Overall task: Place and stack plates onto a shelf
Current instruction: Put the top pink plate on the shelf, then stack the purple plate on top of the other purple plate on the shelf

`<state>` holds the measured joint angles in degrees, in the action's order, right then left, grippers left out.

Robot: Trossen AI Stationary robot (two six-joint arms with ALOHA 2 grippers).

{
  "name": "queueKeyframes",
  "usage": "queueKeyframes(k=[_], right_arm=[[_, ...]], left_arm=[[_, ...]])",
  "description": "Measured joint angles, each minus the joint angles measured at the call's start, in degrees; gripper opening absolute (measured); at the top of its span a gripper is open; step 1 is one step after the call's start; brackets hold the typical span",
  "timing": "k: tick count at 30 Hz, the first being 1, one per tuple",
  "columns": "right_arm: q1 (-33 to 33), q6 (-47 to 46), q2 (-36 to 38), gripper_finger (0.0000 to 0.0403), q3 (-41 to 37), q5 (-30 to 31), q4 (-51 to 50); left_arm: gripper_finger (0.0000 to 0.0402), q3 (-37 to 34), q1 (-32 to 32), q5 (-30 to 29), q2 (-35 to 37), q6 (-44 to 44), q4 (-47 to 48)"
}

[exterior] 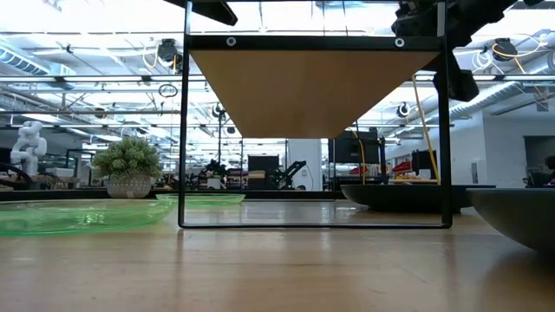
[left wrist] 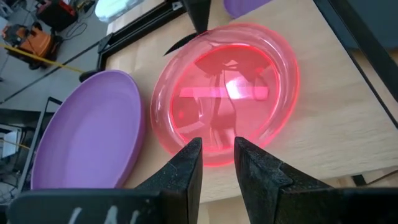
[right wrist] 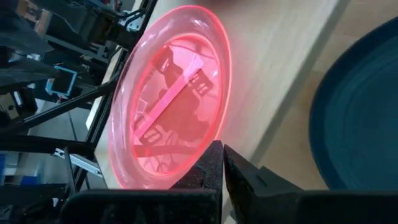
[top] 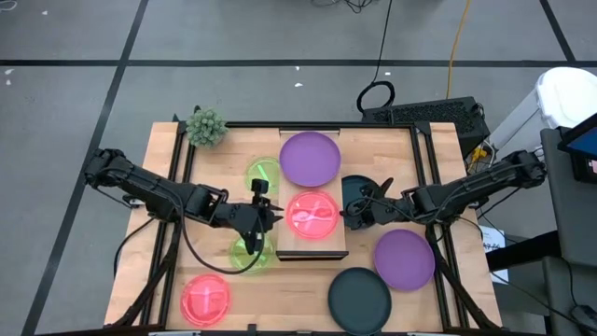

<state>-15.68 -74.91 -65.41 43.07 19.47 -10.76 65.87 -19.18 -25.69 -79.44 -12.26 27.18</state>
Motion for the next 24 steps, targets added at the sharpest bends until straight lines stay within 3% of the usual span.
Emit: queueKeyframes(k=[10,19,24], right_arm=[[-0.3,2.1,1.9,0.0000,0.0,-0.1,-0.3],[-1.3,2.1,6.9,0.0000,0.1,-1.0,-1.6],[-4.5,1.6,9.2,0.0000,3.7,-3.4,-6.7]], left_arm=[[0.0099,0.0,-0.3,-0.4,0.0,3.4,0.8],[0.0099,-0.1,4.2,1.0,-0.8,3.8,4.5],[0.0099,-0.1,3.5,1.6,-0.3,11.8,4.0]])
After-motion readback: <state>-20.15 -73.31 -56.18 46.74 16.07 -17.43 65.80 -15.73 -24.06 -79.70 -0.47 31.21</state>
